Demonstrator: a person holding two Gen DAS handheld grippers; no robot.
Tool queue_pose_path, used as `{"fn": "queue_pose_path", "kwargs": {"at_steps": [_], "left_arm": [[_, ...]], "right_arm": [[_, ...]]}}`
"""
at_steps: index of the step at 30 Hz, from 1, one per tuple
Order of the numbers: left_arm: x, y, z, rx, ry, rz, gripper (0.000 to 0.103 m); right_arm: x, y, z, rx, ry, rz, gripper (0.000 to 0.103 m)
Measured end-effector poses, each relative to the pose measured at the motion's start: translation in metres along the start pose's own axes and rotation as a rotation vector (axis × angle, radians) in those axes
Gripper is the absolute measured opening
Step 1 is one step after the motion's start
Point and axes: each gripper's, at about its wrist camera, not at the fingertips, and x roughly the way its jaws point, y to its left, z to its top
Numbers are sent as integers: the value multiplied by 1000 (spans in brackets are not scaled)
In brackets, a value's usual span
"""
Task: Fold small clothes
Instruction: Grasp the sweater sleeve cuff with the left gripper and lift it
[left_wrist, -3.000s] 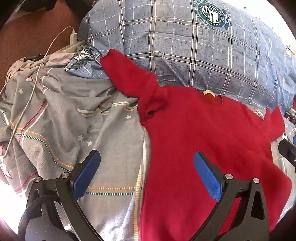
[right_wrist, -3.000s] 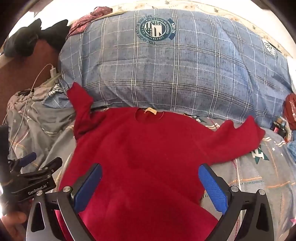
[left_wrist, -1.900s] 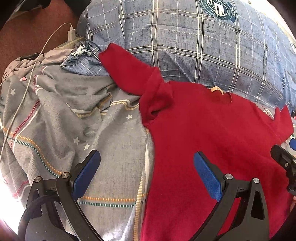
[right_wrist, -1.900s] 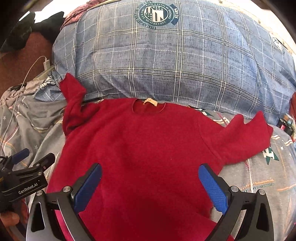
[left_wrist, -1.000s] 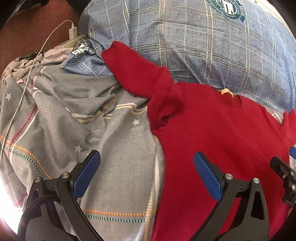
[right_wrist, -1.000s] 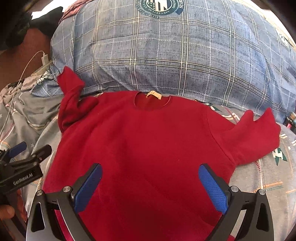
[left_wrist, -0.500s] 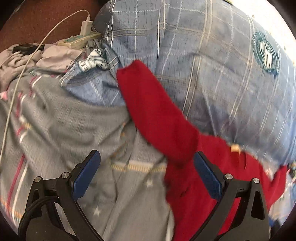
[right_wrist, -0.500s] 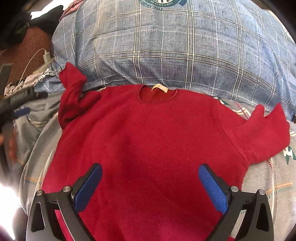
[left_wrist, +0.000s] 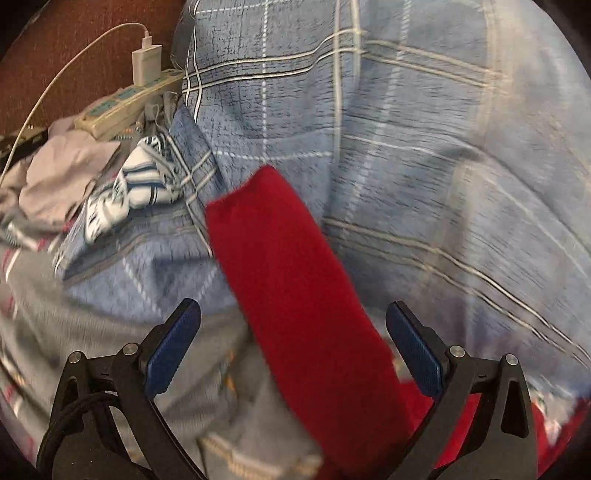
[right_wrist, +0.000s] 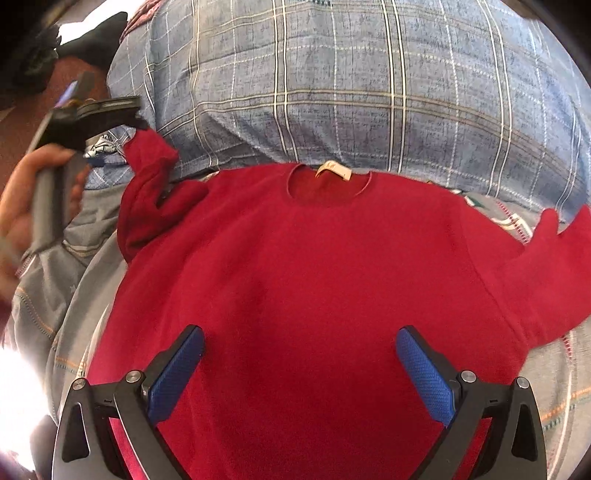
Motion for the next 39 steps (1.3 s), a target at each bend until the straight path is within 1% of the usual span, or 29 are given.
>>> {"fn": "queue_pose_path", "kwargs": {"at_steps": [3,4,6,8,9,10,12,13,18,20,21,23,25,29,30,32,33,36,39], "left_arm": [[18,-2,11,-5,-10,48,102],[24,-3,12,-4,-13,52,99],[32,-3,16,9,-7,45,77],[38,-1,15,25,28,13,35],[39,2,15,20,37,-7,26],[37,7,15,8,45,-34,21],[28,17,13,-7,38,-62,15],[20,24,12,-6,30,-75,13],[-29,51,10,44,-23,-139,12],[-56,65,8,52,-44,-190,12],[-64,69,7,59,-51,-205,12],[-93,80,2,73,-77,-245,12],[-119,81,-5,83,-90,-298,12],[-166,75,-9,132,-143,-396,12],[-172,70,-7,143,-155,-414,12],[-197,61,-10,182,-180,-477,12],[-201,56,-10,196,-184,-497,12],[-221,29,-16,264,-201,-582,12],[-229,-14,-35,340,-178,-666,12]], "right_arm": [[5,-5,-1,23,9,33,103],[5,-5,0,32,8,48,103],[6,-6,0,37,8,63,103],[7,-6,1,36,7,71,103],[7,-6,1,33,6,69,103],[7,-6,1,33,4,71,103],[8,-7,-1,33,5,66,103],[8,-8,-1,36,5,65,103],[1,-6,-1,49,2,48,103],[-5,-5,-2,55,-8,43,103],[-7,-5,-3,60,-11,42,103],[-13,-5,-3,78,-15,49,103],[-20,-4,-4,91,-19,53,103],[-33,2,-6,81,-36,44,103],[-37,3,-6,77,-41,42,103],[-44,4,-6,75,-51,41,103],[-47,4,-6,76,-56,40,103],[-57,0,-7,91,-74,31,103],[-65,-10,-8,109,-93,10,103]]}}
